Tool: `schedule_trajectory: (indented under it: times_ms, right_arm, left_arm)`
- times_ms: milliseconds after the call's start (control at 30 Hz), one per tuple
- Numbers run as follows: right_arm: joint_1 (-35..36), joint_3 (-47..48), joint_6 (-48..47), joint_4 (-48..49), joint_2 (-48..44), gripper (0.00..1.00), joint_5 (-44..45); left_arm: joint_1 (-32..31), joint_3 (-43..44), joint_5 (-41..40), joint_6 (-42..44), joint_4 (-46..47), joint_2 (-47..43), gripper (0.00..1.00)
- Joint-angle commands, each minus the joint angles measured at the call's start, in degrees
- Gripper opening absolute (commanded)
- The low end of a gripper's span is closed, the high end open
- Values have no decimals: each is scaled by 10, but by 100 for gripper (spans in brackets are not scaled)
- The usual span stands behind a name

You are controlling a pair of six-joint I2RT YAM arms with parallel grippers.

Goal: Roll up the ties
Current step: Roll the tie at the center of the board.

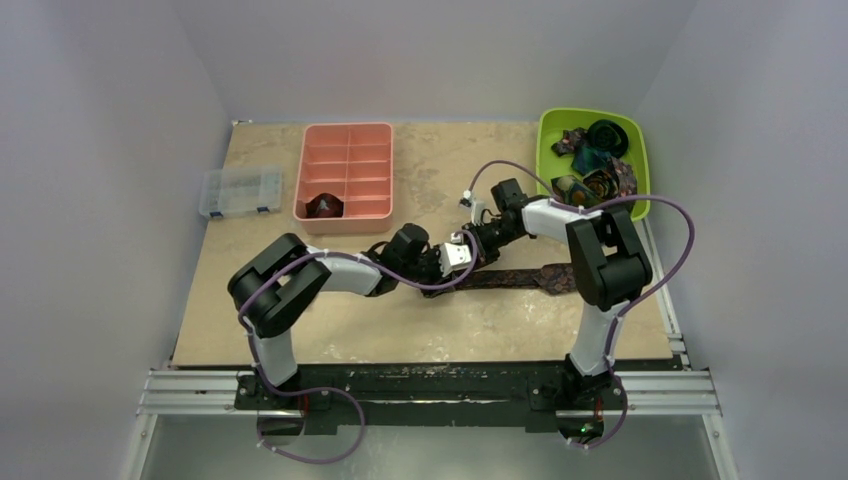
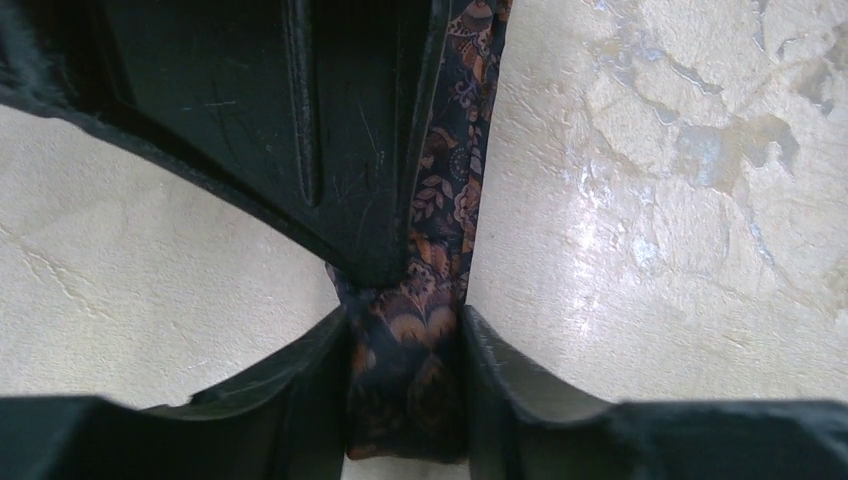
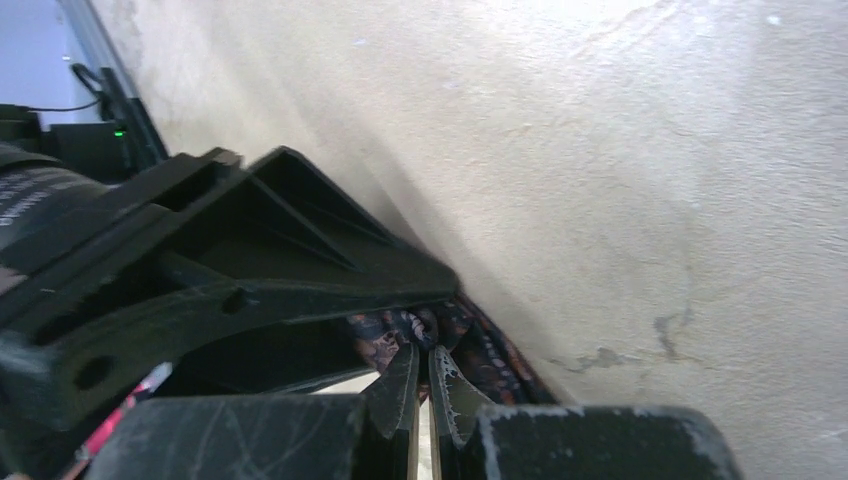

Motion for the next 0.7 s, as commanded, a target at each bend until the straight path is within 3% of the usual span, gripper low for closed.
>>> schedule_trajectory:
  times_ms: [0,200,400,667]
  right_arm:
    - [-1,-19,-26,28,18,0,59]
    - [0,-44,-29,58,20,0,97]
    - [2,-50,-36,57,19,0,108]
    - [8,-50,-35,58,18,0,114]
  left_arm:
    - [-2,-16,5,-4,-23,-20,45]
    - [11,-60,15,-41,19,-64,57]
    - [30,-97,24,-48,57,-85,57]
    - [20,-57,24,-48,88,-52,55]
